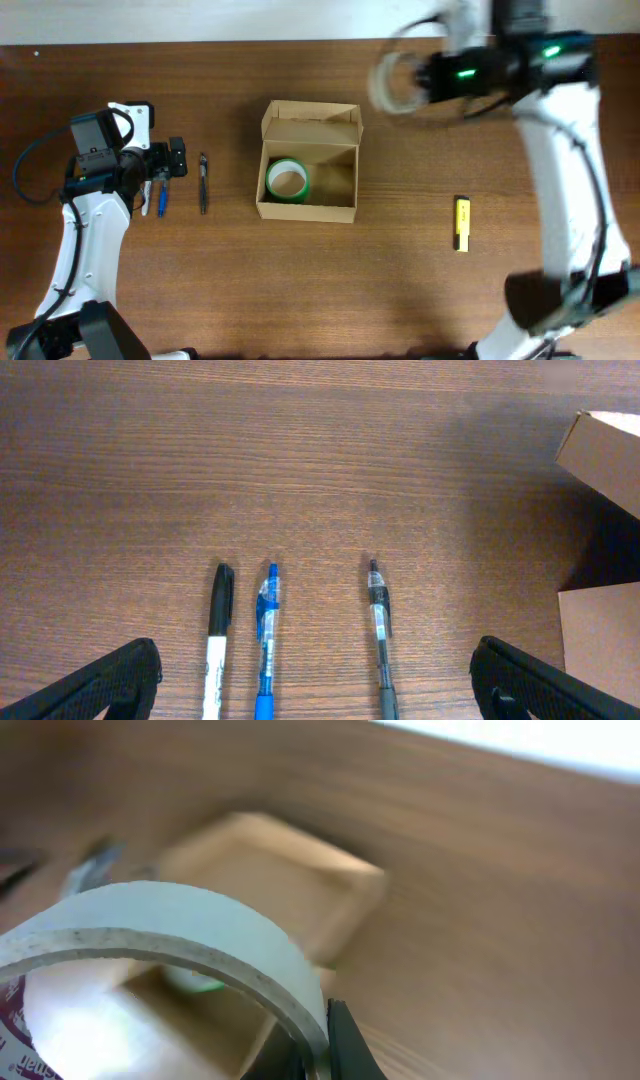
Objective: Pack container
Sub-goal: 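Lower the white tape into the box onto the green tape, release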
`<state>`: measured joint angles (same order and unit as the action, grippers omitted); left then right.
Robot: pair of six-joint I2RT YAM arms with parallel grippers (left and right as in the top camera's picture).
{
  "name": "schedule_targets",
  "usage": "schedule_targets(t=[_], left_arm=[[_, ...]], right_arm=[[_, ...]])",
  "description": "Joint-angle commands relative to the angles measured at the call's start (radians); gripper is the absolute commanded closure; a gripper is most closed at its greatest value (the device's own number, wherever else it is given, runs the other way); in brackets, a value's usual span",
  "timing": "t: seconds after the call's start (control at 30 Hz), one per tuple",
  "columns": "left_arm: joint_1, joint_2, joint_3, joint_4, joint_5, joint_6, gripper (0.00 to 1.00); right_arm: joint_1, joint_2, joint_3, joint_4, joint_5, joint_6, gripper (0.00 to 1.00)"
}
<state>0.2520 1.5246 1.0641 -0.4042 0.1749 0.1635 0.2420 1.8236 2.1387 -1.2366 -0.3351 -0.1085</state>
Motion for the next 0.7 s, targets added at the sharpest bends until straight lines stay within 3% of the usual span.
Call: schedule_targets(t=[0.0, 0.1, 0.23, 0.67], left_arm=[[0.005, 0.005, 0.019, -0.002, -0.008, -0.005, 0.01], [0.005, 0.005, 0.019, -0.002, -0.007, -0.005, 0.01], [0.005, 0.005, 0.019, -0.002, -0.007, -0.006, 0.01], [0.005, 0.005, 0.019, -0.002, -0.007, -0.006, 0.01]], right_arm=[[0.173, 0.035, -0.009, -0.014, 0.195, -0.085, 0.96], [0.314, 0.098, -0.01, -0.006, 0.358, -0.1, 0.96], [0.374, 0.188, -0.01, 0.023, 0.355, -0.122, 0.96], [0.351, 0.45, -0.01, 0.079, 0.267, -0.123, 0.96]])
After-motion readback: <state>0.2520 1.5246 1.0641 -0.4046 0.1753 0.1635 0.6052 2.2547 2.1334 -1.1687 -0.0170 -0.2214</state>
